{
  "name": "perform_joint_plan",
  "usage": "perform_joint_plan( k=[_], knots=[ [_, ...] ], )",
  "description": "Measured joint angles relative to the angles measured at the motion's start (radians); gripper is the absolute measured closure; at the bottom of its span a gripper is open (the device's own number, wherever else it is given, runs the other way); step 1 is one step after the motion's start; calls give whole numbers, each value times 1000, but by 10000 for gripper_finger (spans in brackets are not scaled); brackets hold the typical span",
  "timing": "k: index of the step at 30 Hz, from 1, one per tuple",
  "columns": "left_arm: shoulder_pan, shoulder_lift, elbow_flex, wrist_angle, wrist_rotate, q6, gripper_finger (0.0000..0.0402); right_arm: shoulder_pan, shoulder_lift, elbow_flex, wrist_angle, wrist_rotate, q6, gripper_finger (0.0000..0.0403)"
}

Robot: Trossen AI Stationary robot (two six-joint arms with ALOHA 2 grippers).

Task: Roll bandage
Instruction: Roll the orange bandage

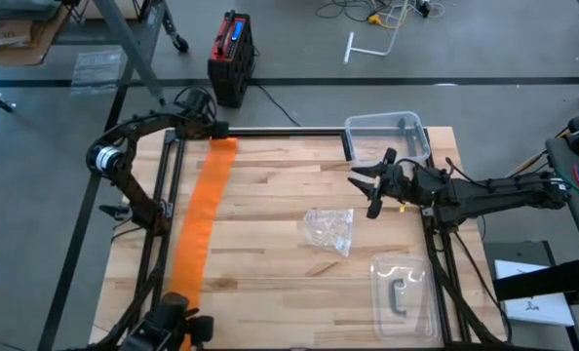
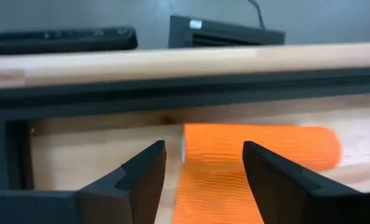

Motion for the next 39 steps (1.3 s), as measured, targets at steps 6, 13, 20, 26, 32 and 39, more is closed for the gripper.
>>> perform_joint_plan(
  k=[6, 13, 20, 26, 32, 39],
  knots=[
    [0, 23, 0, 29, 36, 5, 211, 0, 24, 0, 4, 0, 26, 264],
    [0, 23, -4, 40, 72, 22, 220, -1, 80, 0, 60, 0, 29, 281],
    [-7, 23, -25, 53, 173, 74, 235, -22, 191, 3, 202, 0, 28, 297],
    [-54, 24, -27, 102, 245, 116, 242, -86, 370, 133, 147, 1, 85, 294],
    [-118, 24, -29, 184, 247, 144, 248, -158, 601, 340, 44, -1, 248, 250],
    [-139, 24, -29, 224, 245, 177, 245, -220, 870, 530, 17, -108, 522, 212]
  ],
)
